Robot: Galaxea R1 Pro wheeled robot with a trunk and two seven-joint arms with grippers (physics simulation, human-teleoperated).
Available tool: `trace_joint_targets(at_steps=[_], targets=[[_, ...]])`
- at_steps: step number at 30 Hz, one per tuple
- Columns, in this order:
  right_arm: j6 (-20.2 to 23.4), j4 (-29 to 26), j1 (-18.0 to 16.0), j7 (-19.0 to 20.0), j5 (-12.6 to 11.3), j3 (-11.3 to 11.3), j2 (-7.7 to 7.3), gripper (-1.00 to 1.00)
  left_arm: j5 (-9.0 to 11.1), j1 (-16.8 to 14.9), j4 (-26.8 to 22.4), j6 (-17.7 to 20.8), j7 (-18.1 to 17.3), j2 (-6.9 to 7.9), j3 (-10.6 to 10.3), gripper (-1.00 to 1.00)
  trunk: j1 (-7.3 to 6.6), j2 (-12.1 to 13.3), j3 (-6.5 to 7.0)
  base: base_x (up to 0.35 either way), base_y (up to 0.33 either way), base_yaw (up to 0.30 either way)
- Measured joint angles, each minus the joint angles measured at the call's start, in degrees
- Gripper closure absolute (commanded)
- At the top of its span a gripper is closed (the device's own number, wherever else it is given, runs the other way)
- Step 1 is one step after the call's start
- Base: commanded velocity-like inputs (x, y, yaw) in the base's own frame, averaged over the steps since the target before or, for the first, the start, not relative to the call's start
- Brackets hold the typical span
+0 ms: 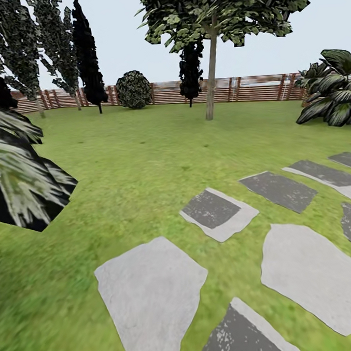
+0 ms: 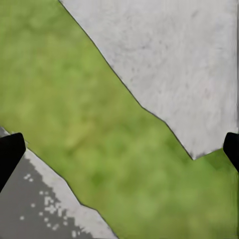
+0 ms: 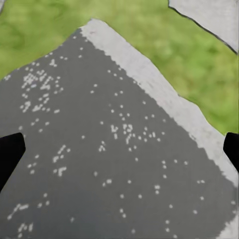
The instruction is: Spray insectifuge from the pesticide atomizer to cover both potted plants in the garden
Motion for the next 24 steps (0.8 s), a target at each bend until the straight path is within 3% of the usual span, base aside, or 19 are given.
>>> trace_joint_targets(at_steps=[24], targets=[[0.00,0.00,0.00,0.01,0.00,0.00,0.00,-1.00,0.00,-0.02,0.00,0.00,-0.01,0.00,0.00,-1.00,0.00,0.00,0.00,0.339,-0.132,0.000]])
